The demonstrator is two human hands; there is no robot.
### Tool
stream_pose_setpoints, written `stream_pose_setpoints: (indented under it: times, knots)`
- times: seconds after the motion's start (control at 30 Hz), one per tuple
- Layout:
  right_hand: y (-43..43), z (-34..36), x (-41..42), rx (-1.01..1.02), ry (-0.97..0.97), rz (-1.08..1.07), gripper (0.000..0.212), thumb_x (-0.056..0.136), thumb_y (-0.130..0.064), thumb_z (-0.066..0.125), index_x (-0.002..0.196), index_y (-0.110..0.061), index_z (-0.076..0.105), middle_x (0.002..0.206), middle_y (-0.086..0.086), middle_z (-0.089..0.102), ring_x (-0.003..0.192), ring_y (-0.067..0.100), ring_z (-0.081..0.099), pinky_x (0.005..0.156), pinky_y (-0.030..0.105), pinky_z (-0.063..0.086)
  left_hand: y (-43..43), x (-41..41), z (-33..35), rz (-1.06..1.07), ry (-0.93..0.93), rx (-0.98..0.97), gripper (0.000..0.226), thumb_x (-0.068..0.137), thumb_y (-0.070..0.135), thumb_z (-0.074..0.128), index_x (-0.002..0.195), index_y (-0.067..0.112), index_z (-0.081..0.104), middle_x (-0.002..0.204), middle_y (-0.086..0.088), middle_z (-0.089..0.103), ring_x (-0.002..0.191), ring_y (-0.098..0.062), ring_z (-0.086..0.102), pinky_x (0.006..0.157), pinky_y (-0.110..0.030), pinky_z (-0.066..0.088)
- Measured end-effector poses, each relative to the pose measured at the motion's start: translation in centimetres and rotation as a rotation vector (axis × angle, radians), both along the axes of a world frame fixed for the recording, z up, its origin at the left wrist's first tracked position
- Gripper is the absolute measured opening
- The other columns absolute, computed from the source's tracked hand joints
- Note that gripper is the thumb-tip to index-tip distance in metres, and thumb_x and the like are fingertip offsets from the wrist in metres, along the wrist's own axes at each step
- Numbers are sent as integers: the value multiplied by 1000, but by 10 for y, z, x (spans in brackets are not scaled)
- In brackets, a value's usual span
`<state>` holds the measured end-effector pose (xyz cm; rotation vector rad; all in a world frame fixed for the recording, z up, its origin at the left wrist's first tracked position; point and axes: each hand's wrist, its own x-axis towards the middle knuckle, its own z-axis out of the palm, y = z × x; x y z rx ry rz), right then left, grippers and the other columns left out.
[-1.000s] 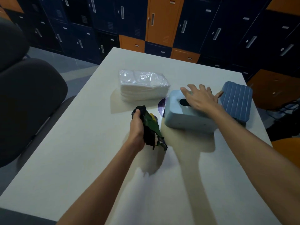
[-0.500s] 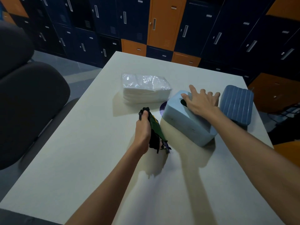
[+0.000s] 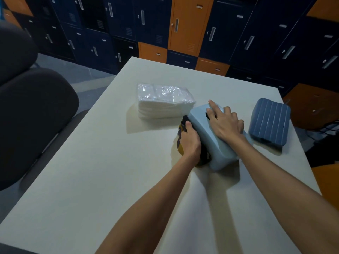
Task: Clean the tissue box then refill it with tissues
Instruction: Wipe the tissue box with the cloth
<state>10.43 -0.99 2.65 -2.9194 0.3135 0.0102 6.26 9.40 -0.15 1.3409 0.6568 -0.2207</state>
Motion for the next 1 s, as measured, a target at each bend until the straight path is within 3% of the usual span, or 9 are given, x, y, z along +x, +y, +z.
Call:
stream_pose_setpoints:
  times: [0.13, 0.23, 0.33, 0.4, 0.5, 0.7, 0.77, 0.83, 1.0]
  knots:
    - [1, -1, 1, -30, -13, 8, 51, 97, -57, 12, 148, -48, 14, 143, 9, 38, 124, 32, 41, 98, 51, 27, -1, -34, -1, -15, -250, 49, 38, 102, 39, 37, 126, 19, 60, 117, 1, 63, 112, -16, 56, 100, -30, 42]
    - [2, -1, 1, -37, -15, 19, 52, 97, -57, 11, 148, -47, 13, 143, 10, 38, 124, 32, 41, 98, 51, 27, 4, -55, -10, -124, -298, 93, 37, 104, 36, 35, 123, 16, 59, 113, 0, 62, 106, -15, 56, 92, -28, 43]
    - [1, -1, 0, -35, -15, 17, 52, 97, -57, 11, 148, -47, 14, 143, 10, 38, 124, 32, 41, 99, 51, 27, 1, -37, -2, -165, -170, 162, 45, 104, 40, 27, 123, 17, 59, 116, -6, 61, 104, -20, 54, 92, -31, 40]
    - [1, -2, 0, -28, -18, 0, 52, 97, -58, 11, 148, -47, 13, 143, 11, 38, 124, 32, 40, 99, 51, 26, -1, -13, 6, -122, -34, 152, 51, 101, 45, 25, 130, 17, 57, 128, -9, 59, 114, -27, 53, 102, -38, 40]
    - [1, -1, 2, -20, -11, -29, 53, 96, -58, 10, 148, -47, 13, 143, 11, 38, 125, 34, 40, 99, 52, 26, -5, 13, 9, -46, 46, -18, 56, 100, 50, 28, 134, 15, 55, 129, -6, 59, 117, -27, 54, 107, -41, 39]
    - [1, -2, 2, -29, -20, -18, 54, 97, -58, 11, 149, -45, 14, 140, 12, 40, 123, 33, 41, 99, 53, 26, -8, -46, -9, -29, -312, -4, 39, 102, 40, 42, 131, 18, 56, 121, 1, 61, 108, -9, 57, 94, -19, 46]
    - [1, -2, 1, -29, -21, -7, 53, 97, -57, 12, 149, -45, 14, 140, 12, 40, 123, 32, 41, 99, 52, 26, -3, -62, -16, -97, -326, 3, 34, 103, 37, 41, 125, 17, 58, 118, -1, 62, 107, -12, 58, 94, -23, 48]
    - [2, -1, 0, -27, -22, -6, 53, 97, -56, 12, 148, -45, 15, 140, 11, 40, 123, 32, 40, 99, 52, 25, 2, -57, -20, -146, -301, 54, 36, 104, 39, 36, 122, 18, 59, 116, -1, 63, 104, -13, 58, 95, -28, 48]
    - [2, -1, 0, -19, -18, -21, 53, 97, -57, 11, 148, -46, 15, 141, 12, 40, 124, 32, 40, 100, 54, 24, 1, 15, -8, -57, 16, -4, 63, 89, 60, 28, 126, 21, 59, 124, -6, 62, 113, -28, 57, 105, -46, 43]
